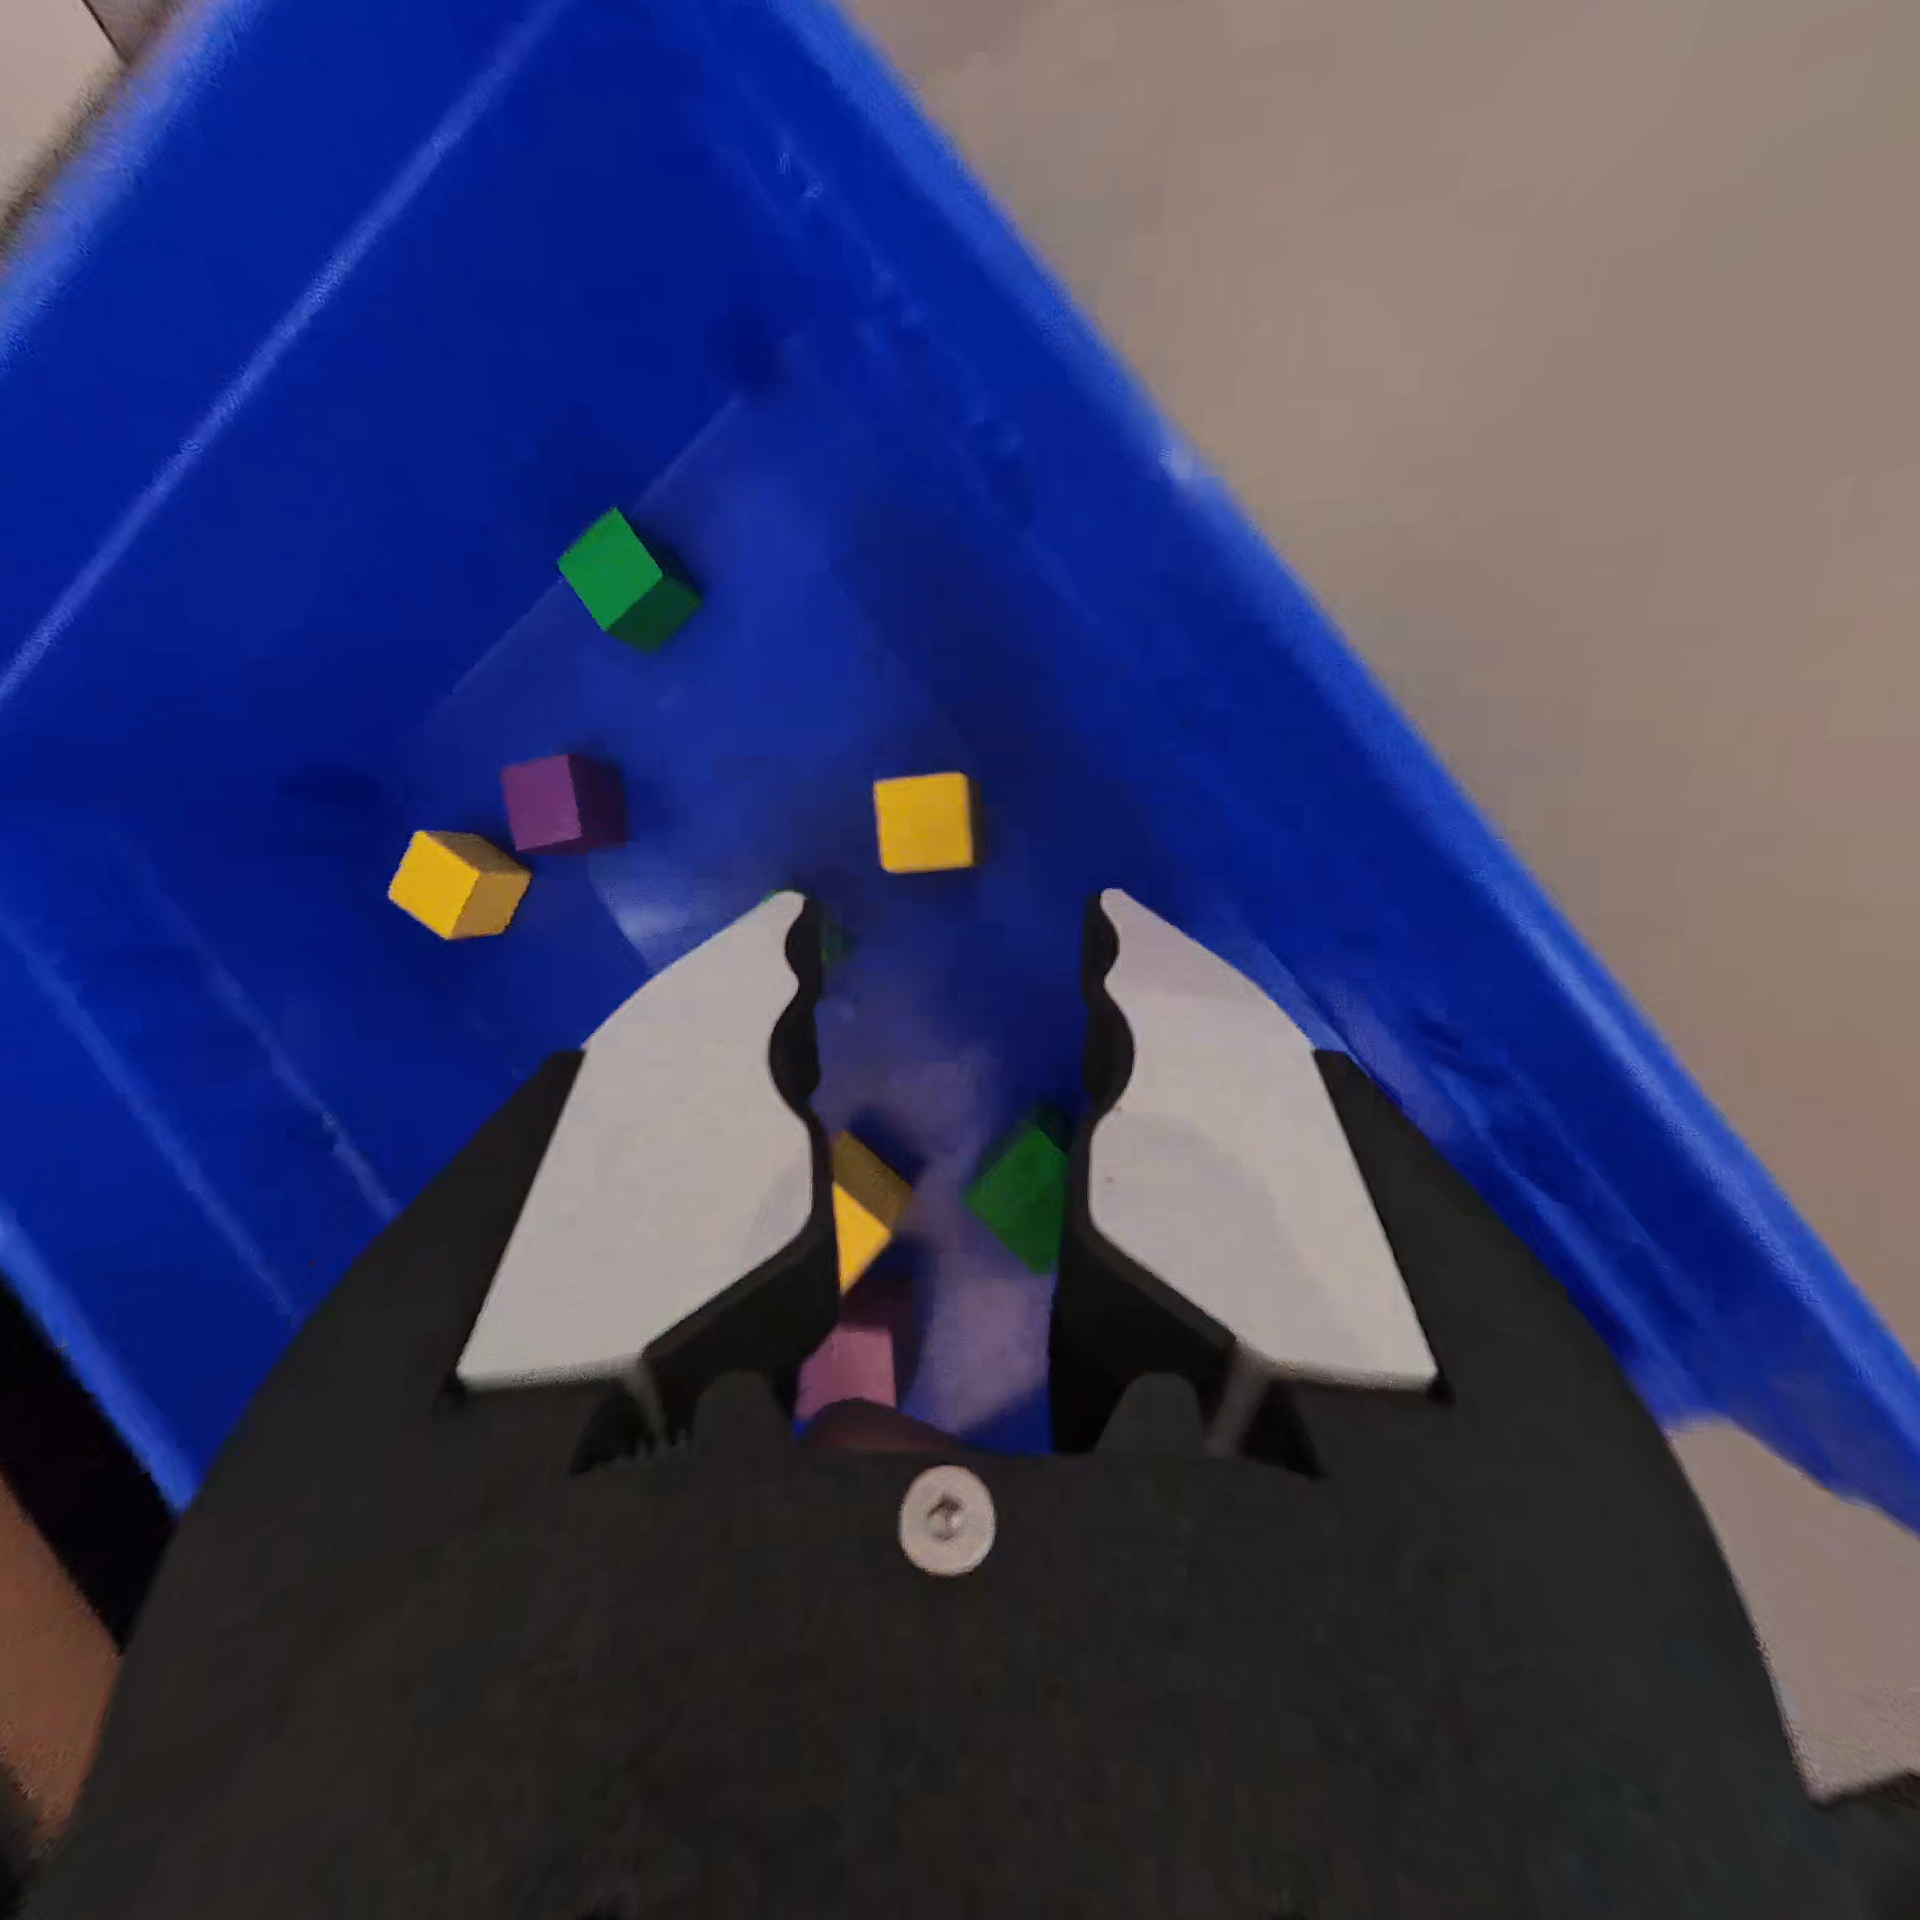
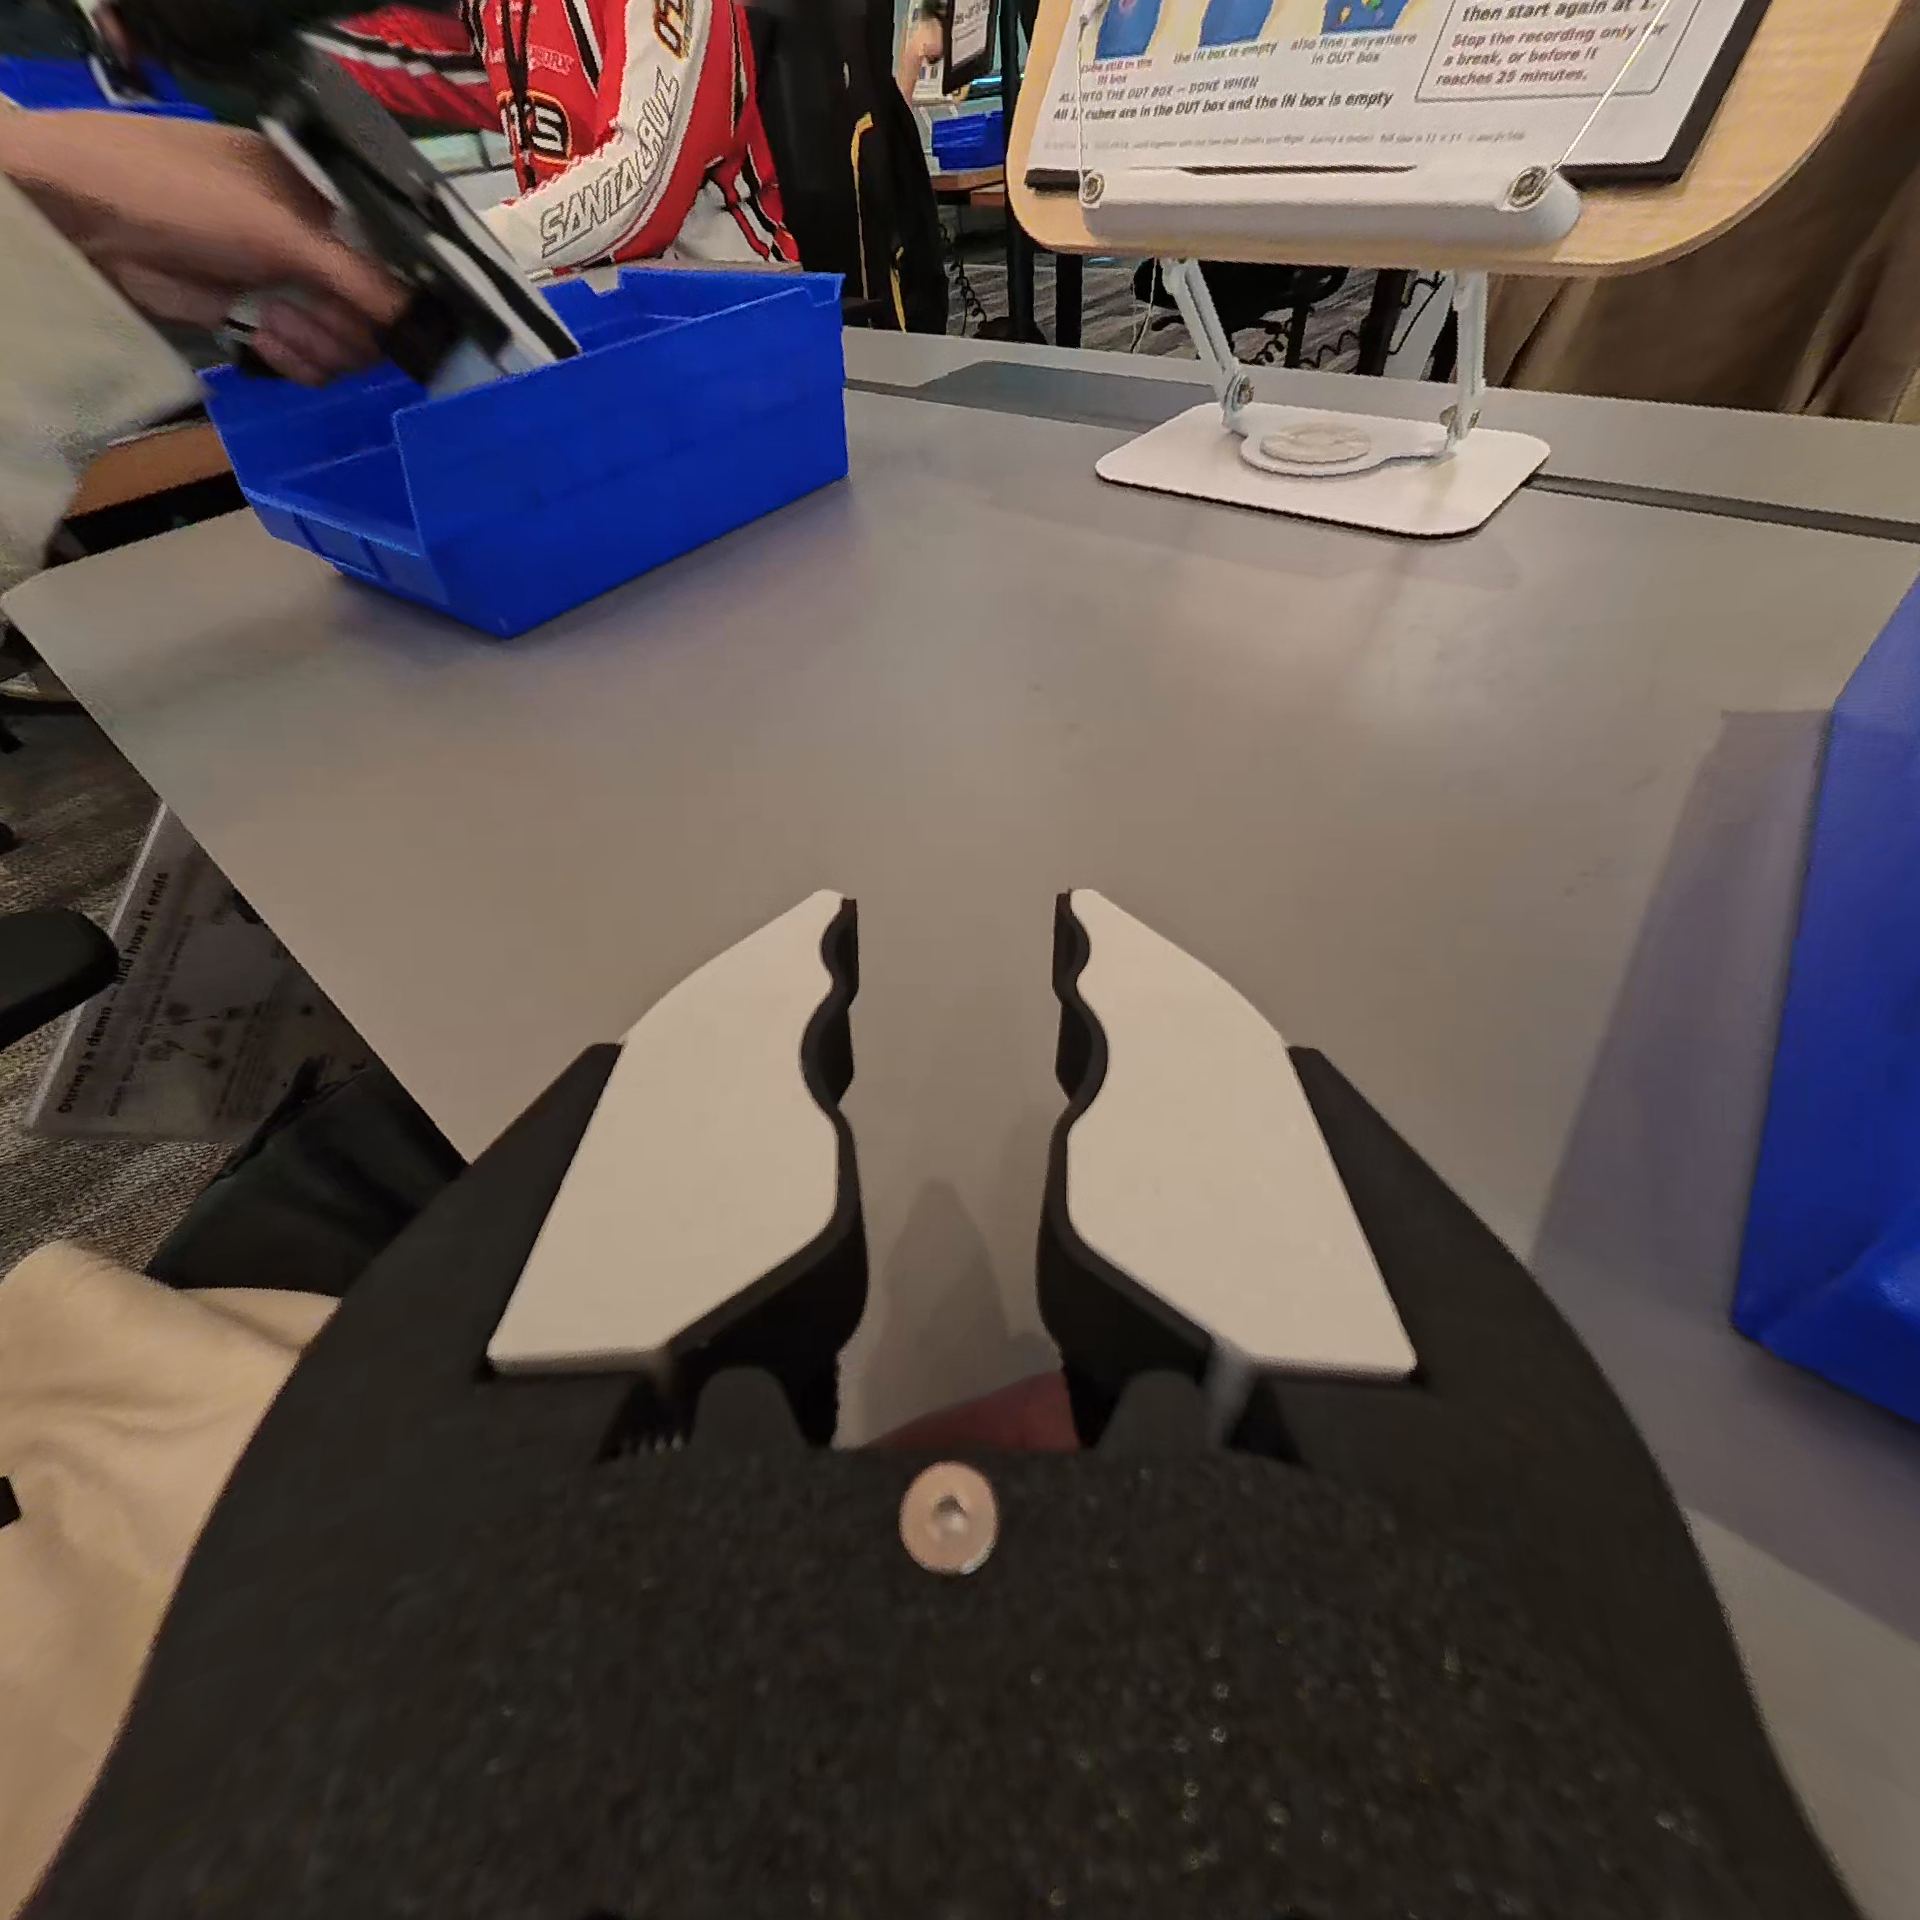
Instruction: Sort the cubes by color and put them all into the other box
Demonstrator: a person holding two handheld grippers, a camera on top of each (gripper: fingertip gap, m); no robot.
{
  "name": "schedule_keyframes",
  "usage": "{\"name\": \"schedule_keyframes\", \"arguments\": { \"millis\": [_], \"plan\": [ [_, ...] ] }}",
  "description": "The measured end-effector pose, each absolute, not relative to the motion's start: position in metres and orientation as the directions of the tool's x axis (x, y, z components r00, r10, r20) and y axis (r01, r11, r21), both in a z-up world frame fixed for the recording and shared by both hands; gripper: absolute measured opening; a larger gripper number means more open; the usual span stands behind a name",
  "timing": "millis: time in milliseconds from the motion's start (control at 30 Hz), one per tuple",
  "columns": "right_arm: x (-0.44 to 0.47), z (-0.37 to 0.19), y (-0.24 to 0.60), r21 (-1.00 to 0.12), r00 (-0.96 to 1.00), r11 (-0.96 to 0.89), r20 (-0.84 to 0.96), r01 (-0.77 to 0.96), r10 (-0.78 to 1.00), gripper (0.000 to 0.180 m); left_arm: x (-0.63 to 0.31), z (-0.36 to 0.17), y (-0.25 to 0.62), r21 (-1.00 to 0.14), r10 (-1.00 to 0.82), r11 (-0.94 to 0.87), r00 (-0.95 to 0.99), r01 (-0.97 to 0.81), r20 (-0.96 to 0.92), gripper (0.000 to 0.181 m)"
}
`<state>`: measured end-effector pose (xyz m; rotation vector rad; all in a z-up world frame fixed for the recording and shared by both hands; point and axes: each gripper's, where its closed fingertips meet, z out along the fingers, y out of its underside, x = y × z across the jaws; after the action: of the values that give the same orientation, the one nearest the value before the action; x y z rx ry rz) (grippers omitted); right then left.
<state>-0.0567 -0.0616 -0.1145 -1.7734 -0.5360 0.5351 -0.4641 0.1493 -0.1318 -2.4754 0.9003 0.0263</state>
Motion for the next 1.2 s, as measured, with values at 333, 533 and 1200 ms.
{"name": "schedule_keyframes", "arguments": {
  "millis": [333, 533, 1200],
  "plan": [
    [-0.049, -0.115, -0.064, -0.962, 0.807, -0.263, -0.095, 0.077, 0.582, 0.034, -0.474, -0.180, 0.174, -0.271, -0.568, -0.773, 0.816, -0.573, -0.106, 0.022],
    [-0.049, -0.113, -0.063, -0.963, 0.804, -0.260, -0.102, 0.067, 0.586, 0.031, -0.442, -0.098, 0.135, -0.664, -0.665, -0.545, 0.746, -0.513, -0.031, 0.022],
    [-0.188, -0.022, -0.069, -0.332, -0.381, -0.936, -0.856, -0.113, 0.350, 0.050, -0.206, -0.025, -0.051, -0.878, -0.892, 0.411, 0.092, -0.244, -0.443, 0.022]
  ]
}}
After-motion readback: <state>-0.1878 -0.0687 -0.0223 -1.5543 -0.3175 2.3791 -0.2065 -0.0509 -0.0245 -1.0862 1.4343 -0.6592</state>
